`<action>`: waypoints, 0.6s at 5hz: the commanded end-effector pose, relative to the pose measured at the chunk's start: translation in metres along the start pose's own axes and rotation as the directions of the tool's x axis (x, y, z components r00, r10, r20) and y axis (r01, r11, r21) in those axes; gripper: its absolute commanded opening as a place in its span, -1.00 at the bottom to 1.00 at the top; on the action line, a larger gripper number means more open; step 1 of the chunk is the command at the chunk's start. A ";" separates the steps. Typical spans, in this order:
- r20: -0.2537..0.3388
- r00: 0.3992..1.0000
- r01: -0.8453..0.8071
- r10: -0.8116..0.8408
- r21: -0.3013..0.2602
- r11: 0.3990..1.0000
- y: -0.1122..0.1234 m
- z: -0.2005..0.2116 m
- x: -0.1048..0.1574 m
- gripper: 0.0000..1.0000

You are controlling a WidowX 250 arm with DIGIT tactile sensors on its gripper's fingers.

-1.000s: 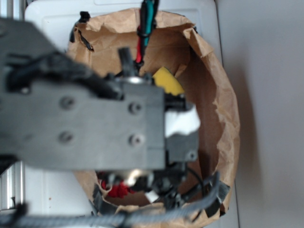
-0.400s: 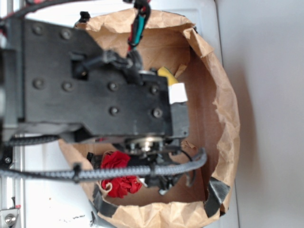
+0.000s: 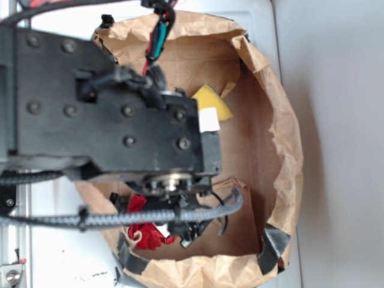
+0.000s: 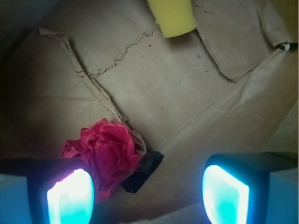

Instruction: Grab the red paper.

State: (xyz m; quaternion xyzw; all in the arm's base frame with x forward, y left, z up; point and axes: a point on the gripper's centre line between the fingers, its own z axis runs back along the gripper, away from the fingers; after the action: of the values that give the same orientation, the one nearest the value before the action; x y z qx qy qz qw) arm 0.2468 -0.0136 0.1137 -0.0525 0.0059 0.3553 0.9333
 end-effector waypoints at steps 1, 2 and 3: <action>0.041 0.999 0.006 -0.004 -0.030 1.000 0.004 0.015 0.004 1.00; 0.041 0.999 0.006 -0.004 -0.030 1.000 0.004 0.015 0.004 1.00; -0.002 0.998 -0.064 0.064 -0.017 0.998 -0.004 -0.004 0.016 1.00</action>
State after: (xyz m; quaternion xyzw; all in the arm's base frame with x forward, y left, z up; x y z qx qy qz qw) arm 0.2575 -0.0165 0.0939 -0.0560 0.0339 0.3808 0.9223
